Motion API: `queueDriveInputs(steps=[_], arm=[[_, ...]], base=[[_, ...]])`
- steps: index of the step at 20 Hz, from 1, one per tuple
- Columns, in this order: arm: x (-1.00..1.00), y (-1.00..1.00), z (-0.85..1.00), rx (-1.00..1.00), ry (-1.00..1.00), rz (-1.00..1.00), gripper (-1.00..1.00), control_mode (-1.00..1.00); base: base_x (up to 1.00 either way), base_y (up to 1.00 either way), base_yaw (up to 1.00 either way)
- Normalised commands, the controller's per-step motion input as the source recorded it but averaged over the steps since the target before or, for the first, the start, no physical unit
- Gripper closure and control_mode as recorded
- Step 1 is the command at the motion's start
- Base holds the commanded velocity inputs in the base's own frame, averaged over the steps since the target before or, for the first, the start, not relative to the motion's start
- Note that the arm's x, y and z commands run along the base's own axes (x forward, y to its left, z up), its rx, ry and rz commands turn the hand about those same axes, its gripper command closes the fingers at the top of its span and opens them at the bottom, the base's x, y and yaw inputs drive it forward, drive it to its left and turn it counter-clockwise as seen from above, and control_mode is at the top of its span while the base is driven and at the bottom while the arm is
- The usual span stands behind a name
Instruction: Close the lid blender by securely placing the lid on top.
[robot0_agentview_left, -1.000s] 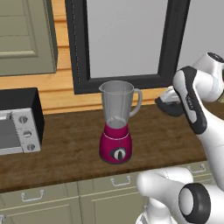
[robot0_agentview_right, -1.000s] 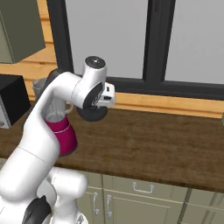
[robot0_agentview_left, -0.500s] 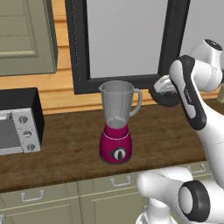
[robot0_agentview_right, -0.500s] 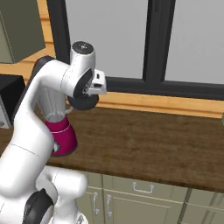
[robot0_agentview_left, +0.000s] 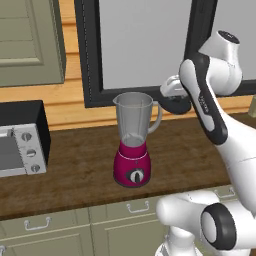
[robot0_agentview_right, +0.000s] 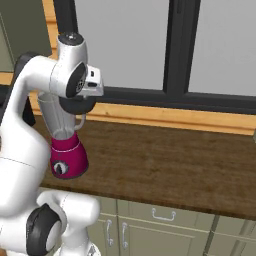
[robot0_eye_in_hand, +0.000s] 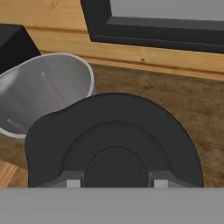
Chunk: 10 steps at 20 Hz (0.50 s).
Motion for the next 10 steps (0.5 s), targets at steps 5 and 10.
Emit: queueDriveInputs(steps=[5,10], arm=[[0.00,0.45,0.32,0.00,0.02,0.00,1.00,-1.00],[0.00,0.47,0.25,-0.02,0.03,0.00,1.00,-1.00]], base=[[0.00,0.00,0.00],[0.00,0.00,0.00]])
